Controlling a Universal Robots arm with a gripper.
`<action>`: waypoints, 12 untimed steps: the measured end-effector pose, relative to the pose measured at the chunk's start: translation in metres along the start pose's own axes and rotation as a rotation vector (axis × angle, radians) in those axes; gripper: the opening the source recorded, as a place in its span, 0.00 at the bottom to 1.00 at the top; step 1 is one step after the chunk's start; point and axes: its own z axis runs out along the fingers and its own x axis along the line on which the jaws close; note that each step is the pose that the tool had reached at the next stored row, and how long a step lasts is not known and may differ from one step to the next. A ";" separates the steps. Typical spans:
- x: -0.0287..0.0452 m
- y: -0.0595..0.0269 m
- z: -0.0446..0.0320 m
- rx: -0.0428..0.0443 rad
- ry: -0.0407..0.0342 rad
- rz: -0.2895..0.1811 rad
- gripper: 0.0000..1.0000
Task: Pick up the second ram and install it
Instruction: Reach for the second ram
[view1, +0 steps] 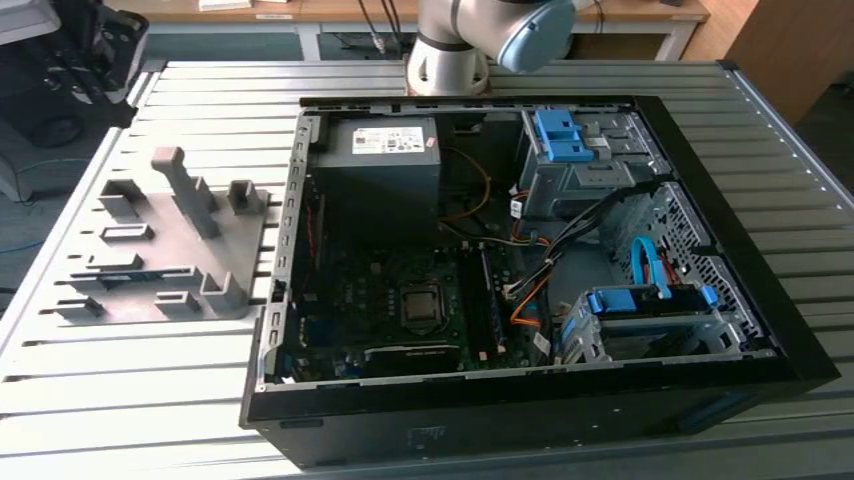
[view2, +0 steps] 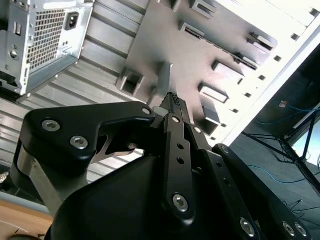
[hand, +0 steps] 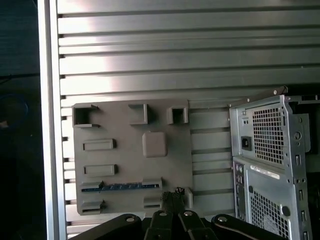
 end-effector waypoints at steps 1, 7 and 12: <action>0.0031 -0.0002 0.0000 0.0000 0.0000 0.000 0.10; 0.0203 -0.0016 0.0011 0.0000 0.0000 0.000 0.10; 0.0281 -0.0024 0.0044 -0.0001 -0.0001 0.000 0.10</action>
